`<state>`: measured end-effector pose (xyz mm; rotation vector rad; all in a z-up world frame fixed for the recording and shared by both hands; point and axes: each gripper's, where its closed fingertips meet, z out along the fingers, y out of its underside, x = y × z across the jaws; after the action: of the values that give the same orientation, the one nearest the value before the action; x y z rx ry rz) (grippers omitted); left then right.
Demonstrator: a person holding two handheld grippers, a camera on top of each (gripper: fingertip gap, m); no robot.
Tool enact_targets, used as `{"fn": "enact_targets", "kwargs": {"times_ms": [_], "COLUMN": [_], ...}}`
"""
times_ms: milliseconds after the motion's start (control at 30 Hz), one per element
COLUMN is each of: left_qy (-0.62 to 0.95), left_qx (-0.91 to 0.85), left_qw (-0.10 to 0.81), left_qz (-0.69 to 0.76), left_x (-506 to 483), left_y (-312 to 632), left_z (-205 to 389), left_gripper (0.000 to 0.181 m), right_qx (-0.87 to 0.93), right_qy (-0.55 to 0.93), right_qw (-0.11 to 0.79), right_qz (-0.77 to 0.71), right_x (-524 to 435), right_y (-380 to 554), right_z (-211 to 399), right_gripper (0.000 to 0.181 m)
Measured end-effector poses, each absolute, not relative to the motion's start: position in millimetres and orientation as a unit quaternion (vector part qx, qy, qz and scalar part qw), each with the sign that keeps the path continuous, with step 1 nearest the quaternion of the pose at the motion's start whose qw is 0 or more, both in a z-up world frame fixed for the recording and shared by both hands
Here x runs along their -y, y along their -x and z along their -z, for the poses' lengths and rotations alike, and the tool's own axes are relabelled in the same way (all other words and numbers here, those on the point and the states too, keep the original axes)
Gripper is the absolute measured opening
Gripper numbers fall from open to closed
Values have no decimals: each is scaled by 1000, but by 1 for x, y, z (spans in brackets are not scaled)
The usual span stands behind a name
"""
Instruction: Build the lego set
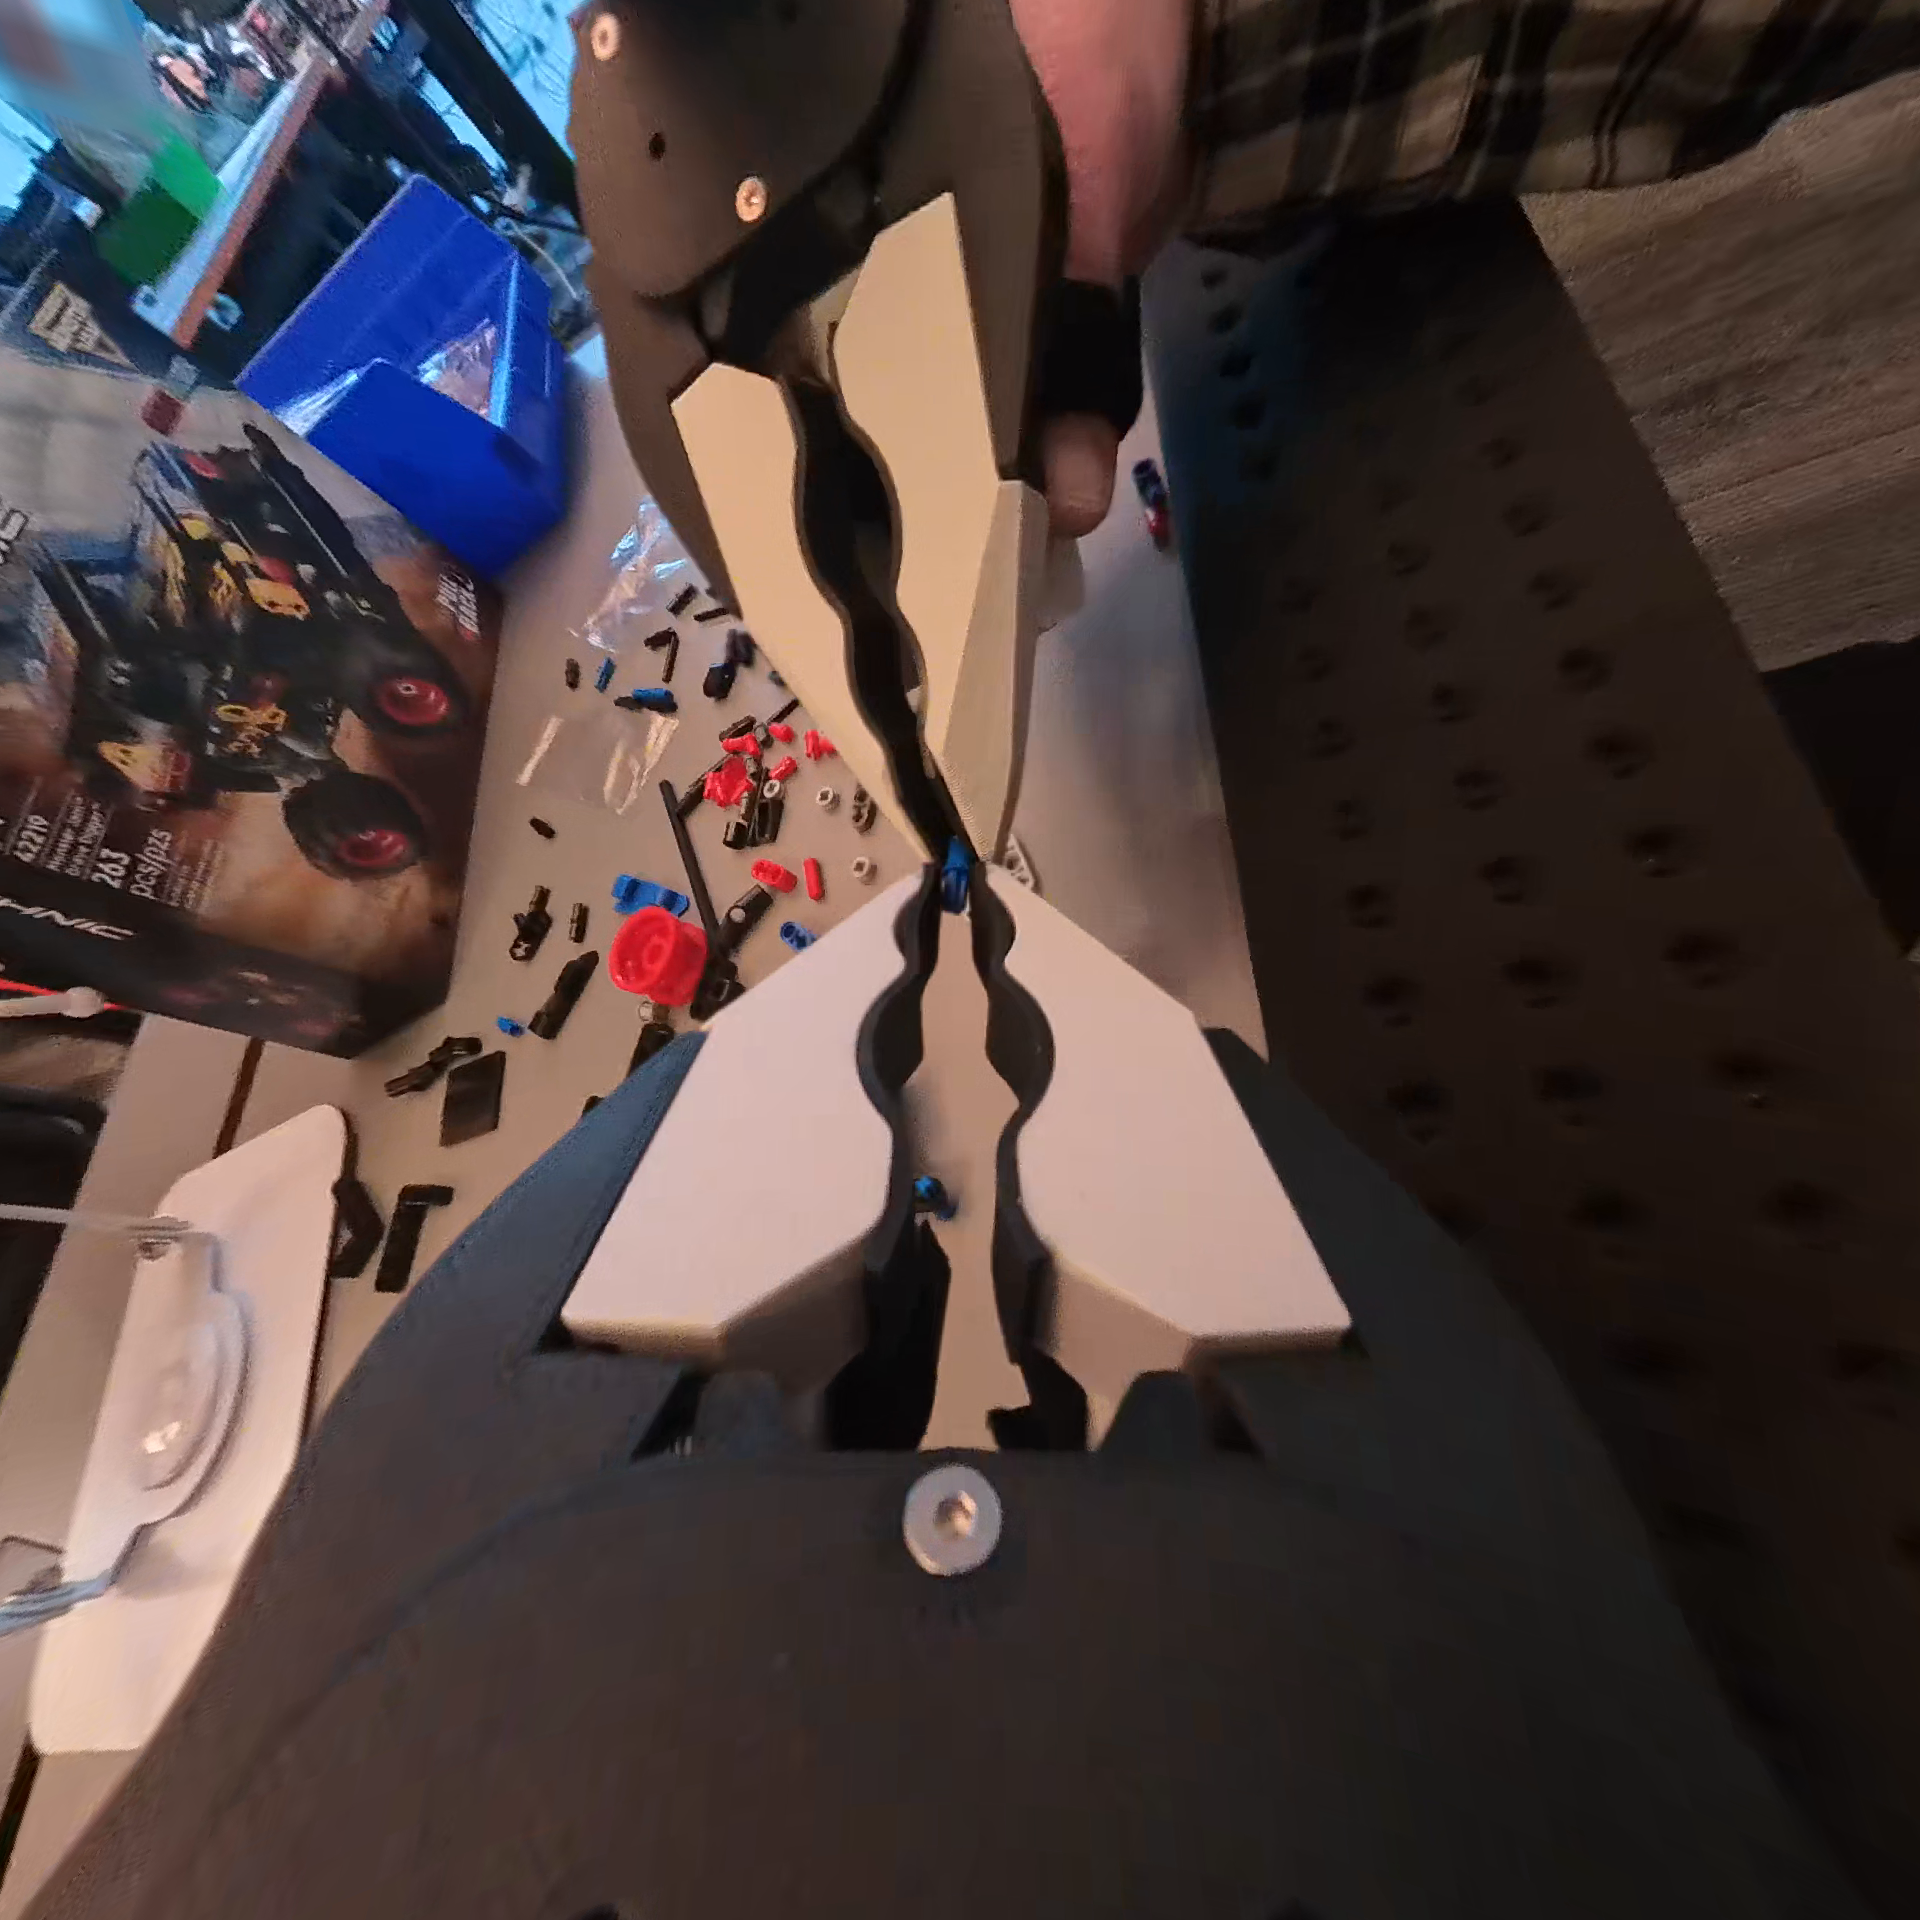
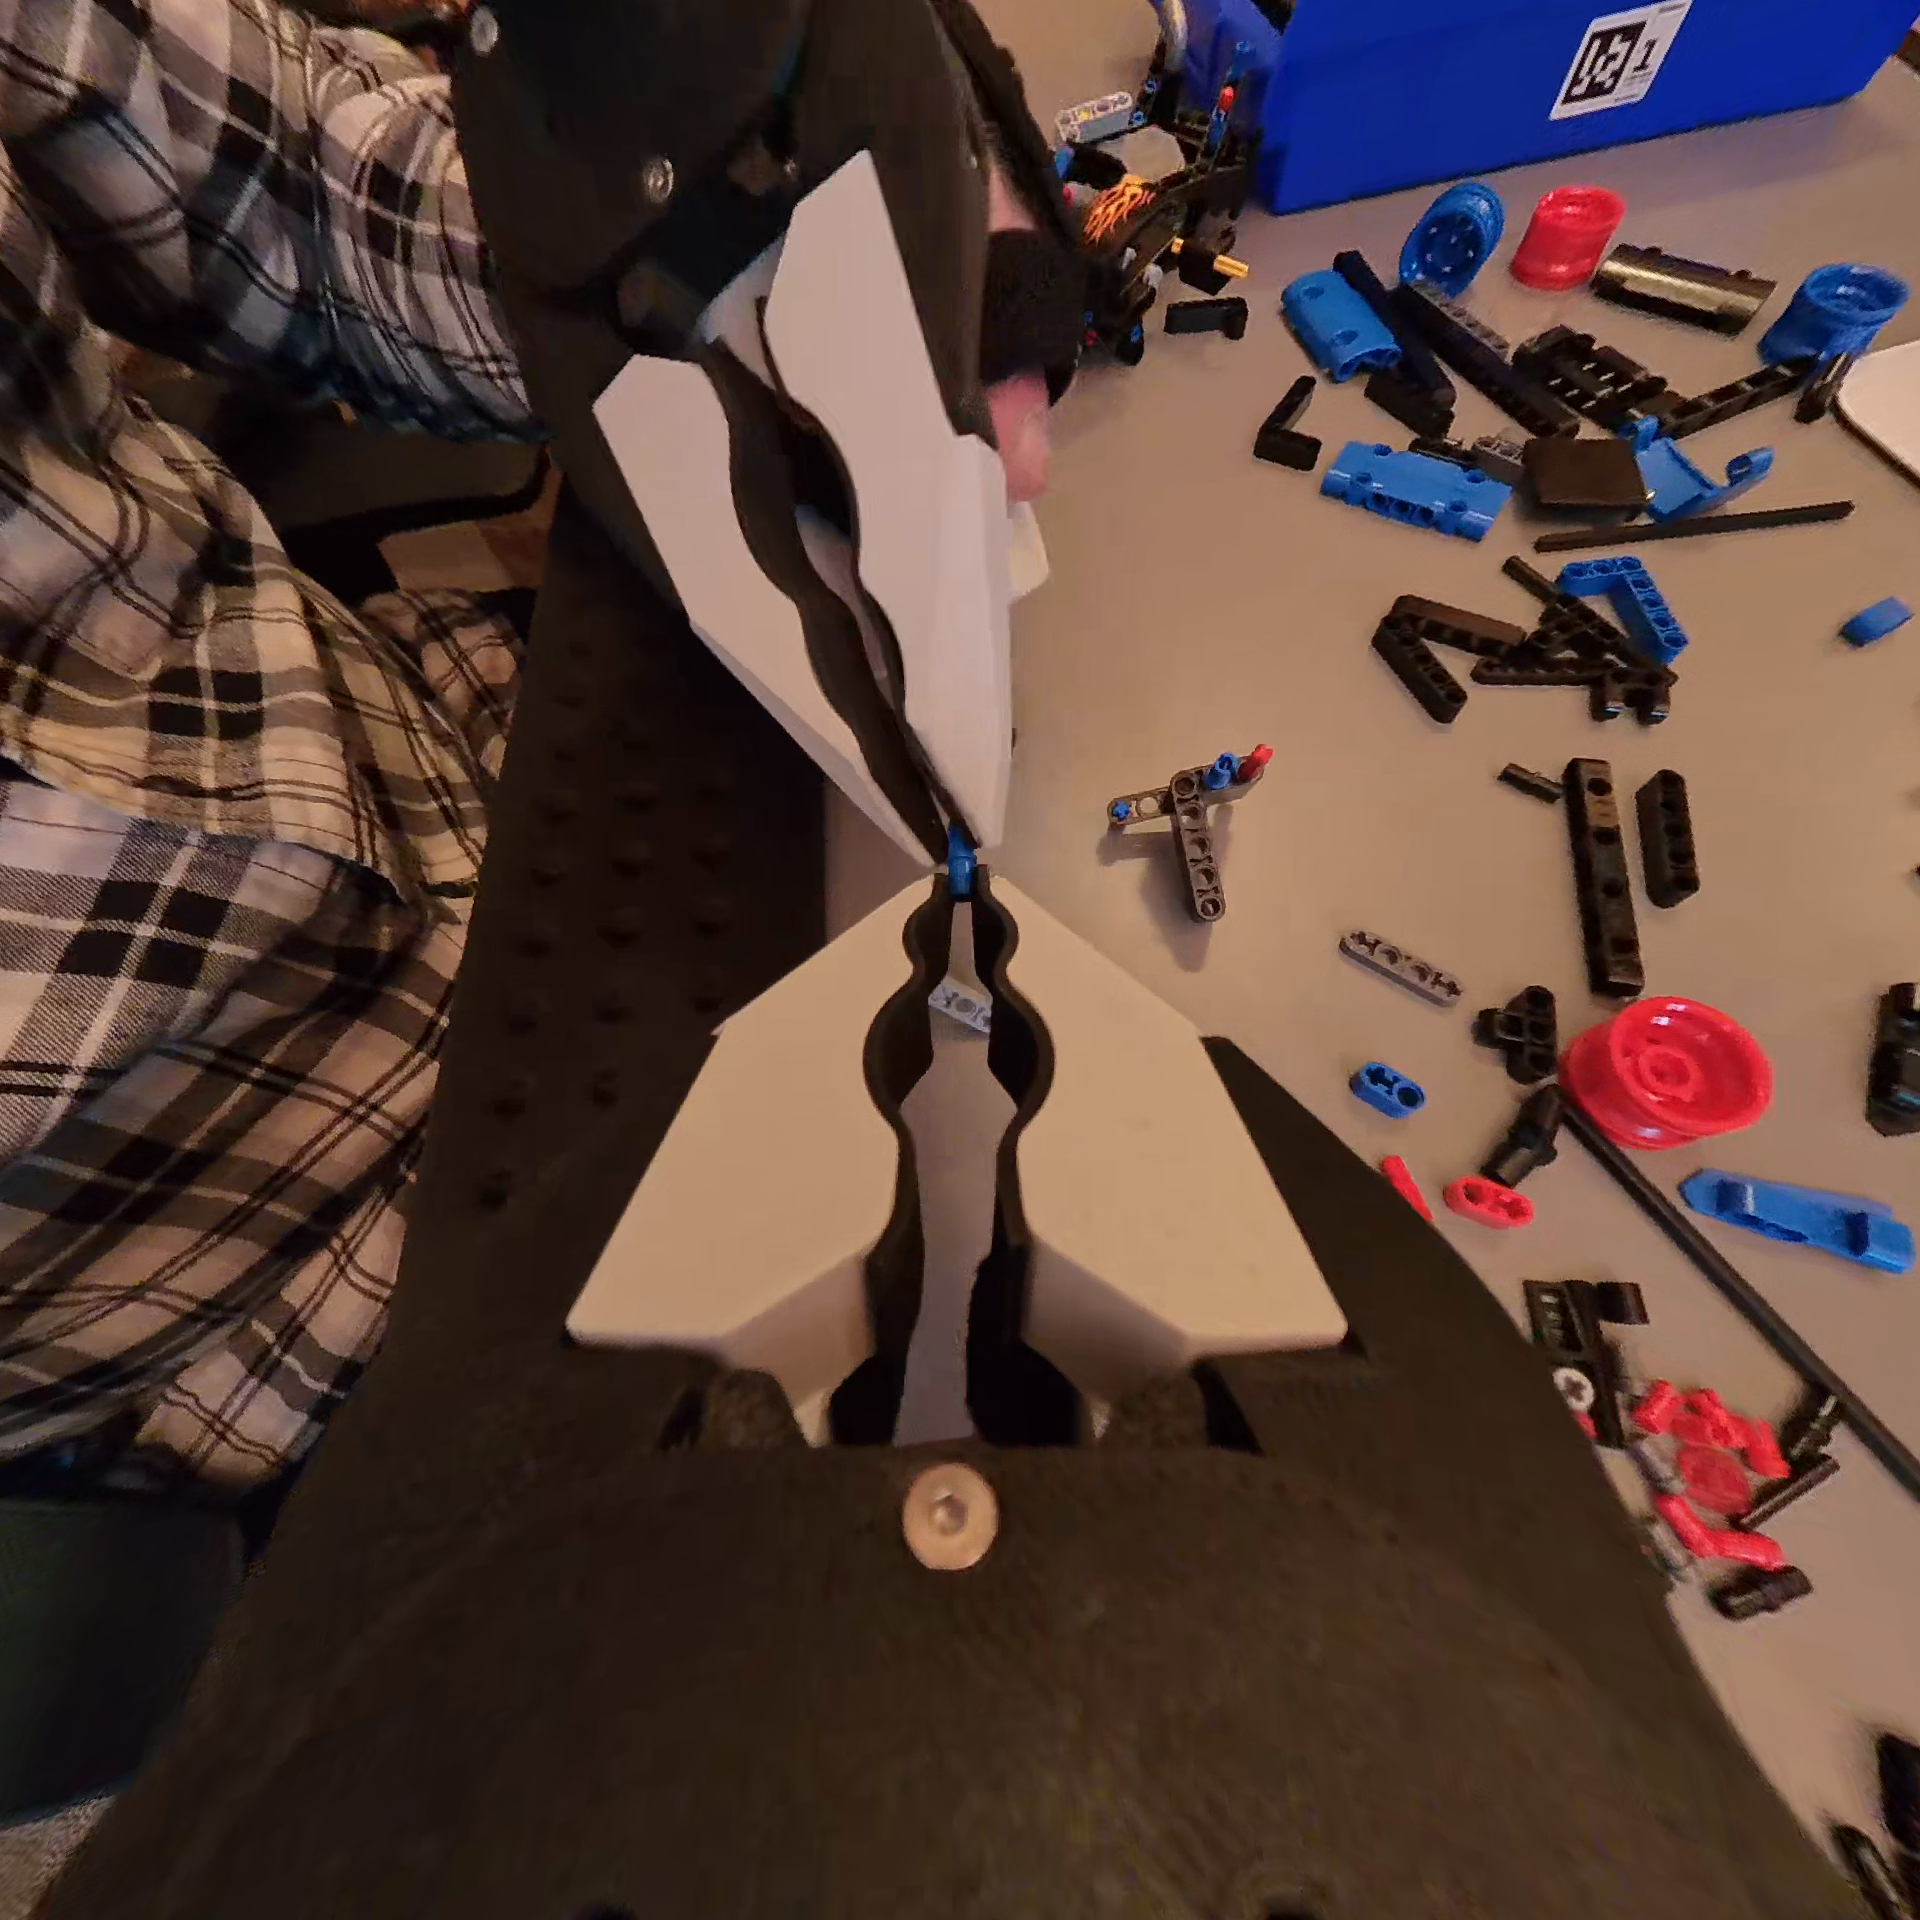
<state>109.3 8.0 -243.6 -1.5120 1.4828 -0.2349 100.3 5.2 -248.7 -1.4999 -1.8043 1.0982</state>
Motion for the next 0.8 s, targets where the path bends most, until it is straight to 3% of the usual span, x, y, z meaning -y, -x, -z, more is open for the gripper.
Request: {"fn": "enact_targets", "kwargs": {"times_ms": [800], "left_qy": [580], "left_qx": [-555], "left_qw": [580], "left_qz": [135], "left_x": [-4], "left_y": [-116], "left_z": [205], "left_gripper": [2], "right_qx": [519], "right_qy": [548], "right_qw": [256], "right_qz": [-604], "right_x": [-1], "right_y": [-105], "right_z": [204], "right_gripper": [4]}}
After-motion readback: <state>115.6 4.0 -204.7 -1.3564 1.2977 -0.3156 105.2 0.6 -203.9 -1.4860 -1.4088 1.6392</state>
